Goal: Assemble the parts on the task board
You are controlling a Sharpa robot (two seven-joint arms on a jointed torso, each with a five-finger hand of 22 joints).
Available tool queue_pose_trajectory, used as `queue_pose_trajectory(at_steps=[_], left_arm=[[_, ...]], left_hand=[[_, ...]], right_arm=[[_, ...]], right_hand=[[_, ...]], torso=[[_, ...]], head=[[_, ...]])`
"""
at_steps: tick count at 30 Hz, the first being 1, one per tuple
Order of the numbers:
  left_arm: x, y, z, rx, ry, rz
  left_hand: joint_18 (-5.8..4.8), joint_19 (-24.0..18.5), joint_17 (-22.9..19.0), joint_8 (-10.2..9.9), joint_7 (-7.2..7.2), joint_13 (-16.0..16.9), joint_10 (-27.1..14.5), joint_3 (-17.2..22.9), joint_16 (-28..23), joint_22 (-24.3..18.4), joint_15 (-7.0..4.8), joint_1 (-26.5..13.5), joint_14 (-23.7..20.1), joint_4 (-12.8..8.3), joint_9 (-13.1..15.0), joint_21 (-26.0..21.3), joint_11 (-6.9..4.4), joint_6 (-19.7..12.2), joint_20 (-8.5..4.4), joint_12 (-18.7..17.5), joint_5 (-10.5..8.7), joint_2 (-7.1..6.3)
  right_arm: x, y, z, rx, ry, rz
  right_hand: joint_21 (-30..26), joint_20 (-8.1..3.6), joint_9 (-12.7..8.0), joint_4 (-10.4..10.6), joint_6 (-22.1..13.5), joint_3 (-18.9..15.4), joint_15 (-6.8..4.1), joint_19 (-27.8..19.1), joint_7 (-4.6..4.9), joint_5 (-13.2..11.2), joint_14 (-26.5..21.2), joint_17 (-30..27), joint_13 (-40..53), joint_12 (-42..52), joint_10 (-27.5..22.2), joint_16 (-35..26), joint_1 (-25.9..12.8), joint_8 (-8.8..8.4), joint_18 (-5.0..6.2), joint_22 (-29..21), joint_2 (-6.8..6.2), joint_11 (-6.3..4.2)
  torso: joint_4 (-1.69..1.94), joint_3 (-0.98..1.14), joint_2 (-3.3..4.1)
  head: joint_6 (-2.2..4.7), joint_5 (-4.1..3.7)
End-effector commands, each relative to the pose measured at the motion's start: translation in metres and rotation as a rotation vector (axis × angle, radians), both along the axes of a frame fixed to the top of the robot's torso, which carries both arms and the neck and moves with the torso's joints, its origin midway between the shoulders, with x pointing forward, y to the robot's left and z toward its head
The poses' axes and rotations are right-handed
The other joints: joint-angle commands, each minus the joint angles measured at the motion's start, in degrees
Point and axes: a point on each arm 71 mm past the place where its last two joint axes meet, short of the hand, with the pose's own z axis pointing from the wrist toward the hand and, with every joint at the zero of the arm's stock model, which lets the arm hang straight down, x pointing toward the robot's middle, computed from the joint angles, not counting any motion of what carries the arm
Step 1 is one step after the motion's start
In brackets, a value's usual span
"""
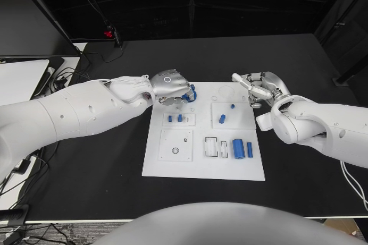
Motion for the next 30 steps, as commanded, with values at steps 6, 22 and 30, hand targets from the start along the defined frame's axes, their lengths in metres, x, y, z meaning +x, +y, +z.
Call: queue_pose_trajectory(at_steps=[6,22,30], left_arm=[[-0.008,0.018,0.004,-0.009,0.013,0.026],[-0.005,0.032,0.002,-0.015,0.066,0.077],[-0.002,0.032,-0.002,0.011,0.086,0.088]], left_hand=[[-0.84,6.0,15.1,-0.1,0.02,0.0,0.5,0.5,0.0,15.1,-0.42,-0.8,6.0,0.1,0.0,0.2,0.08,0.4,-0.54,-0.5,0.06,-0.14],[-0.84,6.0,15.1,-0.5,0.09,0.0,0.5,0.8,0.0,15.1,-0.4,-1.1,6.0,0.0,-0.2,0.2,0.14,0.1,-0.57,-1.2,-0.05,-0.24],[-0.84,6.0,15.1,-0.7,0.16,0.0,0.3,1.0,0.0,15.1,-0.34,-1.2,6.0,0.0,-0.3,0.2,0.24,0.0,-0.57,-1.7,-0.13,-0.31]], right_arm=[[0.0,-0.001,0.001,0.002,-0.004,0.002],[-0.001,-0.001,-0.001,0.002,0.001,0.001],[-0.002,-0.002,-0.001,0.001,0.002,0.001]], right_hand=[[-0.1,0.44,0.0,0.0,0.3,-0.3,0.13,0.0,0.05,0.4,6.0,15.1,13.3,-0.1,4.0,0.1,0.1,0.02,1.09,10.7,0.48,0.34],[-0.1,0.44,0.0,0.0,0.3,-0.3,0.13,0.0,0.05,0.4,6.0,15.1,13.3,-0.1,4.0,0.1,0.1,0.02,1.09,10.7,0.48,0.34],[-0.1,0.44,0.0,0.0,0.3,-0.3,0.13,0.0,0.05,0.4,6.0,15.1,13.3,-0.1,4.0,0.1,0.1,0.02,1.09,10.7,0.48,0.34]], torso=[[0.01,-0.05,0.02],[-0.1,-0.09,0.08],[-0.02,-0.03,0.06]], head=[[-0.01,0.11],[-0.01,0.49],[-0.01,0.5]])
